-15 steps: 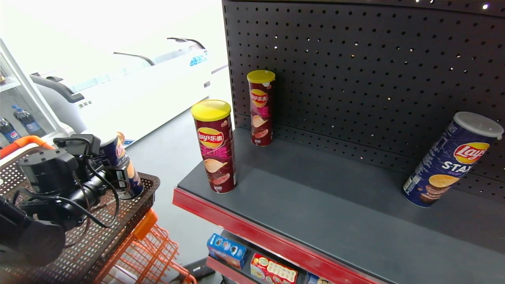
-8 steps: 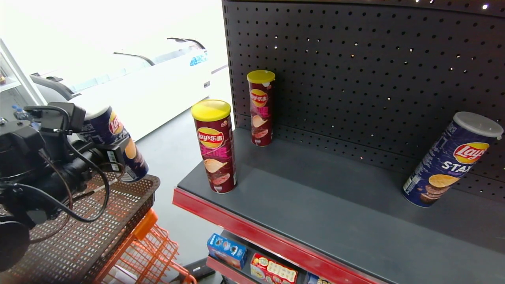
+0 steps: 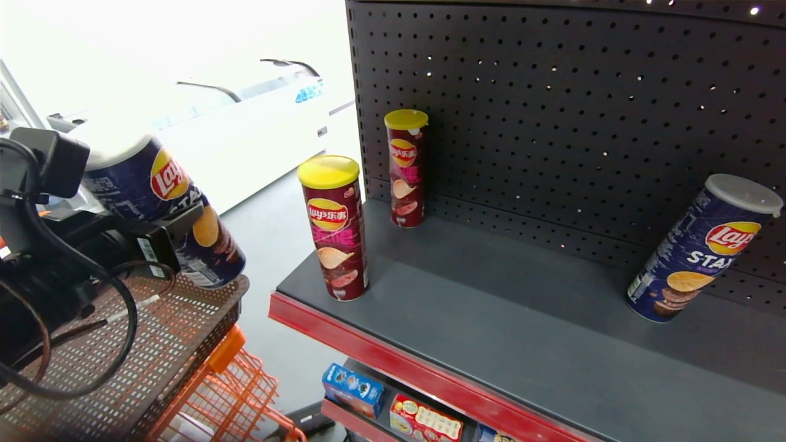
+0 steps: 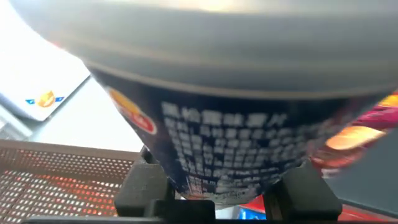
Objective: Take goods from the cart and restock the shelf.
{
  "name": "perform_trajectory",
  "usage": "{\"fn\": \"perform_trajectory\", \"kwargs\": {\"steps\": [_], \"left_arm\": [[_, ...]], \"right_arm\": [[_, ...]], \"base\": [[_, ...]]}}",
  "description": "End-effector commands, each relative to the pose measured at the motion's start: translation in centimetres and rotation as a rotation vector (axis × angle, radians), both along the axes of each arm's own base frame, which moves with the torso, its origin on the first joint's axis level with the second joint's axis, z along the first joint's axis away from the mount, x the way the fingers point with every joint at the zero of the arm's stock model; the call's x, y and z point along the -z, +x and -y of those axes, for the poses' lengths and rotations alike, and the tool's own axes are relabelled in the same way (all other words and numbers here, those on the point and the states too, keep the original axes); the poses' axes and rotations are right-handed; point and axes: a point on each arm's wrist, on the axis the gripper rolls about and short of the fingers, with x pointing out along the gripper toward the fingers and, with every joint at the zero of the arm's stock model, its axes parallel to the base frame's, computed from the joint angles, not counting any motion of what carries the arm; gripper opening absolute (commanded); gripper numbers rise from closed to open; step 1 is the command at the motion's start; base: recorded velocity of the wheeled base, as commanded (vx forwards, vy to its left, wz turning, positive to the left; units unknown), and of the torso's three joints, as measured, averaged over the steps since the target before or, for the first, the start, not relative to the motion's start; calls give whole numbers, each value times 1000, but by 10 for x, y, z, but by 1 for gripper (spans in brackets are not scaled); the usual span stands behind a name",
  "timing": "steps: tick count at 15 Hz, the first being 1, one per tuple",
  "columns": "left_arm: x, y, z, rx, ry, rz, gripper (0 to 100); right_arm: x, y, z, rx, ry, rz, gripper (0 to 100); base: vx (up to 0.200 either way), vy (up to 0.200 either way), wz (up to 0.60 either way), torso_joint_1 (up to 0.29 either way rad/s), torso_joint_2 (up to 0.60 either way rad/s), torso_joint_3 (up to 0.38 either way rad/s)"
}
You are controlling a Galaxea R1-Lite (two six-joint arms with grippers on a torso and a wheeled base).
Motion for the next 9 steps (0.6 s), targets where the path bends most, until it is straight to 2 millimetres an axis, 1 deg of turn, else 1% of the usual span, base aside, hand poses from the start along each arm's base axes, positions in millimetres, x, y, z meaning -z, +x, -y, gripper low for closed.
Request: {"fn": "perform_trajectory", "kwargs": {"steps": [1,3,8,9], "left_arm": [[-8,-20,2,26,-7,38,0],[-5,-27,11,78,-4,9,0],[-10,-42,23,172,-11,39,0],[-7,-44,27,198,-9,27,0]], "right_arm": [[0,0,0,0,0,-2,100],[0,0,0,0,0,0,100],[0,0,0,0,0,0,100],[0,0,0,0,0,-2,100]], "base": [[0,0,0,0,0,0],[0,0,0,0,0,0],[0,0,0,0,0,0],[0,0,0,0,0,0]]}}
